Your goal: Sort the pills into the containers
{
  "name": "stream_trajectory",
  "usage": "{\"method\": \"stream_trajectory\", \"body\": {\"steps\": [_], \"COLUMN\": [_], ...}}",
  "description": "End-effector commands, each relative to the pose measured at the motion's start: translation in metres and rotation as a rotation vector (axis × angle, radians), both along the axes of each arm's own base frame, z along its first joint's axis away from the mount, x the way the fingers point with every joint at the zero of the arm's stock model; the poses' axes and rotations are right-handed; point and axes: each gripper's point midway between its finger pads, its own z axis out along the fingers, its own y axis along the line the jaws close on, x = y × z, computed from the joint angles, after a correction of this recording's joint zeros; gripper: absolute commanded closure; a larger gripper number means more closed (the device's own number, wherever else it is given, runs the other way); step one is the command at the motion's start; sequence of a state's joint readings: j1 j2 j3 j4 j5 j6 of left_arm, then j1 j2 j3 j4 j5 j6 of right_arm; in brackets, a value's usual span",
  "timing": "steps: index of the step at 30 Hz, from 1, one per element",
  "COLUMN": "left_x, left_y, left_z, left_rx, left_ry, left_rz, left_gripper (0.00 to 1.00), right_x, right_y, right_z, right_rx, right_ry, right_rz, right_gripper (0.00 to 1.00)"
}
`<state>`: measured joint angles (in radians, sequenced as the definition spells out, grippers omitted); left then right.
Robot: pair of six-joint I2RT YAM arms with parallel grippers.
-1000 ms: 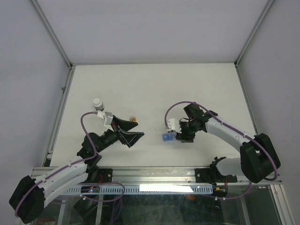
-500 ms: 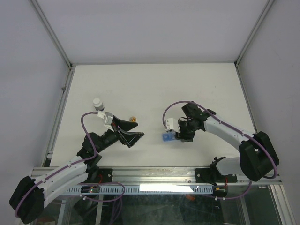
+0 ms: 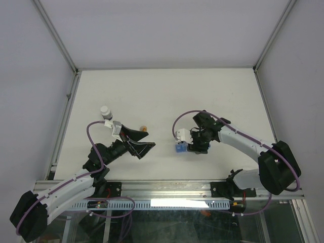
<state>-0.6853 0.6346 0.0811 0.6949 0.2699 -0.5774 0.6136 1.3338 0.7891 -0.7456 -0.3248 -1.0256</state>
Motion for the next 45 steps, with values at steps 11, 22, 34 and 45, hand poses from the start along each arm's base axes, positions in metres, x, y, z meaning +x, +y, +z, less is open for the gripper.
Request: {"method": "stream_trajectory", "body": {"steps": [11, 22, 34, 45], "left_x": [0.002, 0.002, 0.002, 0.001], "left_y": [0.004, 0.004, 0.004, 0.004], "left_z": [0.002, 0.002, 0.000, -0.001], "left_rx": [-0.006, -0.006, -0.010, -0.011], "left_ry": [-0.027, -0.024, -0.020, -0.016], "left_rz": [0.022, 0.023, 0.022, 0.018], "left_gripper": [0.01, 0.01, 0.01, 0.01], "right_x": [0.016, 0.013, 0.014, 0.013], "right_y": [0.003, 0.010, 0.008, 0.007], "right_z": [0.020, 0.023, 0.019, 0.024], "right_rx": [-0.004, 0.018, 0.013, 0.008], "right_ry": [-0.072, -0.050, -0.069, -0.063], "right_rz": [-0.036, -0.036, -0.047, -0.056], "right_gripper": [1.00, 1.00, 1.00, 1.00]}}
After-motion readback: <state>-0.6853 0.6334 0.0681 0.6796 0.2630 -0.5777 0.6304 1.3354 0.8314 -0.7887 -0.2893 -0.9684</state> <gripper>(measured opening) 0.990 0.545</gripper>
